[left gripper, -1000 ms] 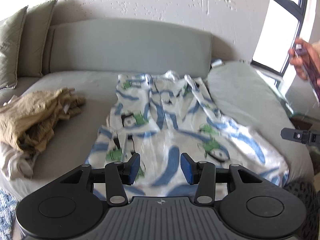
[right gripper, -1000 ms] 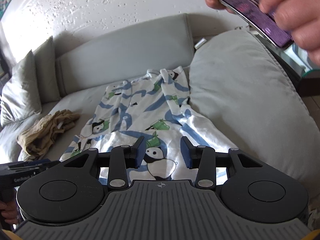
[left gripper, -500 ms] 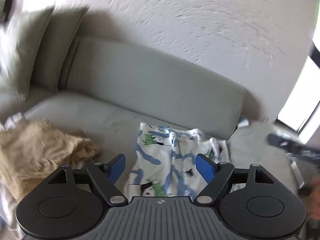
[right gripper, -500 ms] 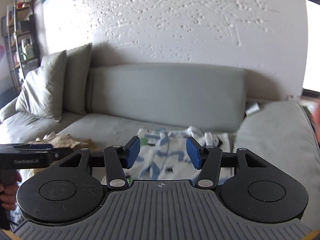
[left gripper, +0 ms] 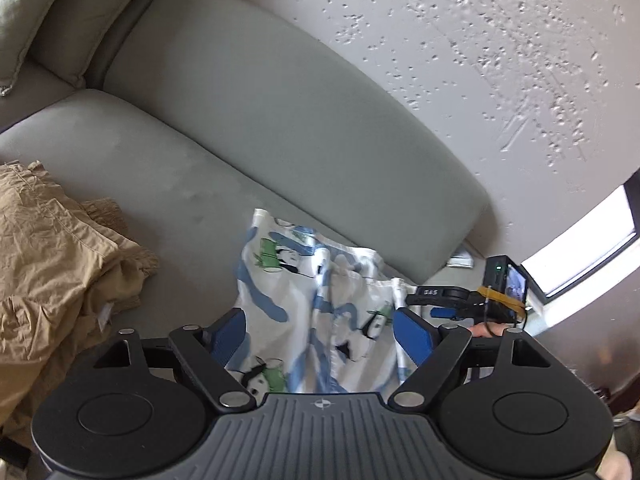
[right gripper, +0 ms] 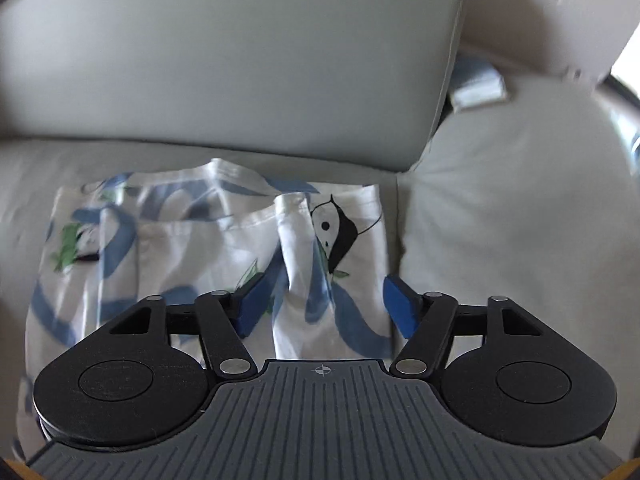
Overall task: Fold clothes
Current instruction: 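Move both open grippers toward the folded sheet's edge, then close both grippers on the panda-print sheet's edge corners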
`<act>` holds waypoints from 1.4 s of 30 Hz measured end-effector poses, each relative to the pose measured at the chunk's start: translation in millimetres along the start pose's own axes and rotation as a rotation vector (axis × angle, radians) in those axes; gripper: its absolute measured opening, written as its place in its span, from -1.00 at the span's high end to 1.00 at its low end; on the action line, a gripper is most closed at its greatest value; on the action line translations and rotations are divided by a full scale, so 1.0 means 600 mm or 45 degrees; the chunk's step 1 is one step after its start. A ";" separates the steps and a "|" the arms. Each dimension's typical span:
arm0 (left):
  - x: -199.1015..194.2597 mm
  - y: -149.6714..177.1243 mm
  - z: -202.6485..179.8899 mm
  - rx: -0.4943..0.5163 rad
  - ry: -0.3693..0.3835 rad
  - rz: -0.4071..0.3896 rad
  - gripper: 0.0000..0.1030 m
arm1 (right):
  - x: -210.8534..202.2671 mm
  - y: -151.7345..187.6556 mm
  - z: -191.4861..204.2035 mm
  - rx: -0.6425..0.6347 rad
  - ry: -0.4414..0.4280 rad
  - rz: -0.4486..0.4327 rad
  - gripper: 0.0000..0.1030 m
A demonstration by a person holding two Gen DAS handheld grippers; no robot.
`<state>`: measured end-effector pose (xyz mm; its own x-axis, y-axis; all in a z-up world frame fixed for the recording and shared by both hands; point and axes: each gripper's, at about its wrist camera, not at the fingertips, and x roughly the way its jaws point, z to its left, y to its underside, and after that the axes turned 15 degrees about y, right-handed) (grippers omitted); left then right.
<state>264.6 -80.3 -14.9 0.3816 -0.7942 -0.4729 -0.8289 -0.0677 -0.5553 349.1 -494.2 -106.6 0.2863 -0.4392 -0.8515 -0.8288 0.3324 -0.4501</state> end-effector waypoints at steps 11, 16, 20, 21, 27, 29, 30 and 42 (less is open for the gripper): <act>0.071 0.003 0.048 -0.038 -0.089 0.071 -0.51 | 0.082 -0.003 0.006 0.166 0.012 -0.080 1.00; 0.107 -0.018 0.043 0.020 -0.085 0.041 -0.51 | 0.035 -0.014 -0.076 0.297 0.254 -0.281 1.00; 0.180 -0.044 0.053 0.078 -0.143 0.053 -0.50 | 0.033 -0.040 -0.134 0.293 0.380 -0.275 1.00; 0.200 -0.050 0.058 0.086 -0.169 0.062 -0.50 | 0.036 -0.041 -0.140 0.286 0.403 -0.272 1.00; 0.298 -0.103 0.099 0.098 -0.274 0.086 -0.39 | 0.068 -0.034 -0.152 0.252 0.422 -0.237 1.00; 0.321 -0.120 0.112 0.083 -0.295 0.098 -0.39 | 0.080 -0.034 -0.159 0.243 0.400 -0.221 0.99; 0.334 -0.128 0.117 0.085 -0.301 0.118 -0.39 | 0.081 -0.034 -0.164 0.246 0.403 -0.223 0.99; 0.492 -0.126 0.145 0.170 -0.305 0.328 -0.24 | 0.104 -0.063 -0.209 0.326 0.356 -0.235 0.71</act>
<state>475.8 -256.9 -172.1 0.2653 -0.6100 -0.7467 -0.8557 0.2080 -0.4739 338.2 -638.9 -108.9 0.2480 -0.7086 -0.6606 -0.6195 0.4083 -0.6705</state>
